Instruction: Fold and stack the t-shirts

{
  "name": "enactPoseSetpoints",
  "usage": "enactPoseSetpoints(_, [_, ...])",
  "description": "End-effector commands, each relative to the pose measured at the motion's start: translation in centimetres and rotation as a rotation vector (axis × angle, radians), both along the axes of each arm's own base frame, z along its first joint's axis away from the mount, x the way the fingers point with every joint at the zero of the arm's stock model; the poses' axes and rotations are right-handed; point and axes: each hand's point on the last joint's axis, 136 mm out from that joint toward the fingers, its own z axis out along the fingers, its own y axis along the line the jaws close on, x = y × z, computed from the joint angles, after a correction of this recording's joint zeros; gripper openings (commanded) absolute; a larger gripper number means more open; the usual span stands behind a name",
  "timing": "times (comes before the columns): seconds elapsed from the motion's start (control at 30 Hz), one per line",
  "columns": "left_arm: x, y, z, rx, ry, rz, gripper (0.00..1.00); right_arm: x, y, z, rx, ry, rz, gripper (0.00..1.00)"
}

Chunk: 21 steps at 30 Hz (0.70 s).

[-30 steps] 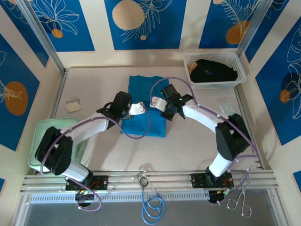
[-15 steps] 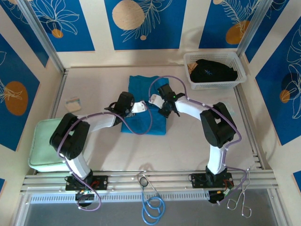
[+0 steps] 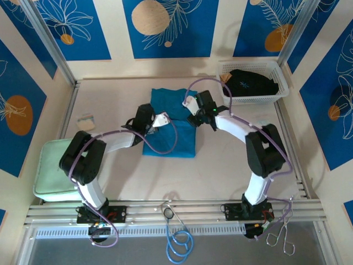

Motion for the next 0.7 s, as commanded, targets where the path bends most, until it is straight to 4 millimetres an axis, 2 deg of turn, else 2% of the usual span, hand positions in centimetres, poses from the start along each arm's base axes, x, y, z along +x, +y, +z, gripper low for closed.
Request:
enactPoseSetpoints(0.0, [-0.2, 0.2, 6.4, -0.111, -0.13, -0.023, 1.0, -1.9, 1.4, 5.8, 0.147, -0.108, 0.086, 0.59])
enactPoseSetpoints(0.1, [-2.9, -0.7, 8.5, -0.138, -0.136, -0.166, 1.0, -5.5, 1.7, 8.4, 0.218, -0.116, 0.189, 0.59])
enactPoseSetpoints(0.17, [-6.7, -1.8, 8.2, -0.113, -0.064, -0.35, 1.0, -8.7, 1.9, 8.8, 0.203, -0.104, 0.288, 0.59])
enactPoseSetpoints(0.27, [-12.2, -2.3, 6.1, -0.033, 0.074, -0.568, 1.0, -13.0, 1.9, 7.1, 0.106, -0.055, 0.42, 0.59])
enactPoseSetpoints(0.3, [-13.3, -2.0, 5.3, -0.004, 0.114, -0.593, 1.0, -14.2, 1.8, 6.3, 0.074, -0.034, 0.459, 0.59])
enactPoseSetpoints(0.43, [-17.3, 1.0, -0.7, 0.252, 0.313, -0.666, 0.96, -19.3, 1.6, 2.3, -0.035, 0.123, 0.624, 0.61])
enactPoseSetpoints(0.5, [-18.4, 2.0, -2.9, 0.333, 0.336, -0.699, 0.96, -20.4, 1.6, 0.7, -0.073, 0.186, 0.655, 0.61])
enactPoseSetpoints(0.57, [-18.5, 2.0, -3.7, 0.329, 0.343, -0.7, 0.96, -20.8, 1.9, -1.0, -0.107, 0.244, 0.68, 0.61])
enactPoseSetpoints(0.67, [-19.1, 1.9, -4.9, 0.347, 0.387, -0.718, 0.95, -20.4, 2.4, -3.3, -0.147, 0.309, 0.69, 0.61])
